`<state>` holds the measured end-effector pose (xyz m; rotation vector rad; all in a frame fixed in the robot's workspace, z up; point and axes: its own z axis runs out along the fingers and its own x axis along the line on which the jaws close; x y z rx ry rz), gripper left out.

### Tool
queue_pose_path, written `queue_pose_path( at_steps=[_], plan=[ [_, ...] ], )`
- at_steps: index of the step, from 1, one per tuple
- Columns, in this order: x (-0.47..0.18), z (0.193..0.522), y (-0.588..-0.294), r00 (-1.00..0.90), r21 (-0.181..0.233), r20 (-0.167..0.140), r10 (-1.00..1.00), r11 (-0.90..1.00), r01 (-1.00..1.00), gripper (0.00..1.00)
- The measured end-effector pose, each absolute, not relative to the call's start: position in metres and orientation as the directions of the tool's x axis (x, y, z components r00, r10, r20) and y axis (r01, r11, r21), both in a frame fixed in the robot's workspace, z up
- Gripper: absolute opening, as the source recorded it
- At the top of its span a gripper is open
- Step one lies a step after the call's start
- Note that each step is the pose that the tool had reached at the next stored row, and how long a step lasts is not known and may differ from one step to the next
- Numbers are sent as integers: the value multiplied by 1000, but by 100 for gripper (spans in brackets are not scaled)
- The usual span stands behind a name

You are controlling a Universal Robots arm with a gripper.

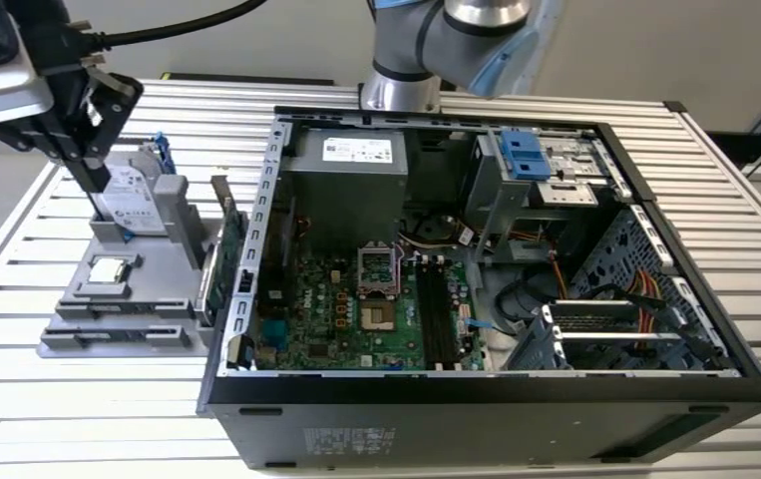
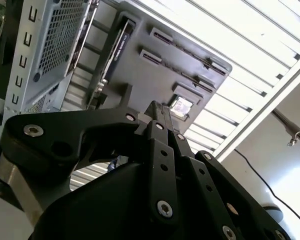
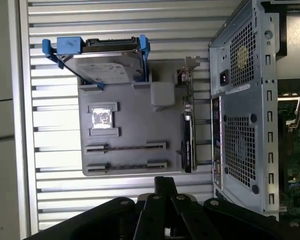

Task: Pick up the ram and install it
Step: 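Reach for the ram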

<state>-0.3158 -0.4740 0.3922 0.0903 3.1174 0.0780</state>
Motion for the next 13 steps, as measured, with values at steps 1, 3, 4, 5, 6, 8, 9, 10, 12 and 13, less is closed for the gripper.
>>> queue_pose_path(
  at_steps=[1,3,4,5,6,8,9,10,12,13],
  plan=[
    [-320,392,-474,-998,51,-20,58,997,57,0],
    [-328,392,-474,-998,51,-20,58,997,57,0],
    [-332,392,-474,-998,51,-20,58,997,57,0],
    [-336,392,-473,-998,51,-20,58,997,57,0],
    [-341,392,-472,-998,51,-20,58,997,57,0],
    [-348,392,-470,-998,51,-20,58,997,57,0],
    [-350,392,-468,-998,51,-20,58,997,57,0],
    [-353,392,-465,-998,51,-20,58,997,57,0],
    [-356,392,-459,-998,51,-20,58,997,57,0],
    [-358,392,-456,-998,51,-20,58,997,57,0]
  ],
)
